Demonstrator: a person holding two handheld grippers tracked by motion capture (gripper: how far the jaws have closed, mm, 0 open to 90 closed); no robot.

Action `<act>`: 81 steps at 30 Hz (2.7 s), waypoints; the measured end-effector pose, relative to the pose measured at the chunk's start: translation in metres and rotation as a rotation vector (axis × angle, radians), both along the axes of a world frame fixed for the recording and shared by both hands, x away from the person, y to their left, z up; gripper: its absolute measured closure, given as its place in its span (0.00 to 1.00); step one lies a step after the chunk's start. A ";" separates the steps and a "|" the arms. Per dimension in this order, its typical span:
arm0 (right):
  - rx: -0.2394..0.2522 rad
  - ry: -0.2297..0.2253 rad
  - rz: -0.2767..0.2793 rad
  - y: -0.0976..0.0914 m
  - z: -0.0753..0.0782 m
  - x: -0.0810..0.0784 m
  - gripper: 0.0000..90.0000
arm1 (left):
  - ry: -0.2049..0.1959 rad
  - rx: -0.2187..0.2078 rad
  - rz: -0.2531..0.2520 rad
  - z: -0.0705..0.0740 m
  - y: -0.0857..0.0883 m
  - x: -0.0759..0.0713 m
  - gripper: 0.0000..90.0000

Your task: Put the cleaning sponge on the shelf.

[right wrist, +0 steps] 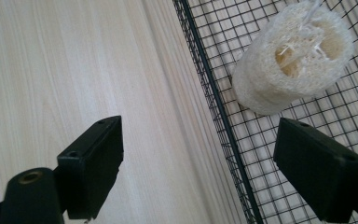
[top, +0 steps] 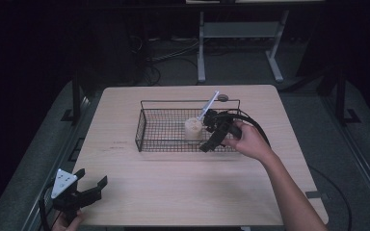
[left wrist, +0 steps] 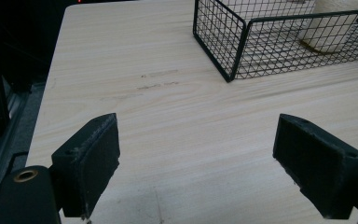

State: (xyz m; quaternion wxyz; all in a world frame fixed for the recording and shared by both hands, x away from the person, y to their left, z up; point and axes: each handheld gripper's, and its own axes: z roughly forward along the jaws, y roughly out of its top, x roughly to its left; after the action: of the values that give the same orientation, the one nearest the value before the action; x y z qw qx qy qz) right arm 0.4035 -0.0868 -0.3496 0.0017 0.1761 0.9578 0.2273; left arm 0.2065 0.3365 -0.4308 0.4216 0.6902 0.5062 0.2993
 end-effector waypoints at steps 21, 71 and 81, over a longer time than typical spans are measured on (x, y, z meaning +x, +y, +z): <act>0.007 -0.017 0.004 -0.016 -0.011 -0.022 0.17 | 0.007 0.006 -0.009 -0.001 -0.001 0.000 0.15; 0.050 -0.008 -0.036 -0.072 -0.062 -0.088 0.17 | 0.020 0.025 -0.023 -0.004 -0.006 0.001 0.15; 0.062 -0.015 -0.055 -0.086 -0.071 -0.102 0.17 | 0.023 0.030 -0.029 -0.004 -0.007 0.001 0.15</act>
State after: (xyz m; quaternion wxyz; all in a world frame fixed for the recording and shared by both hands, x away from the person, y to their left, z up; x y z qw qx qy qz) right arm 0.3010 -0.1727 -0.4209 0.0098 0.2008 0.9450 0.2581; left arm 0.2072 0.3296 -0.4351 0.4095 0.7072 0.4964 0.2929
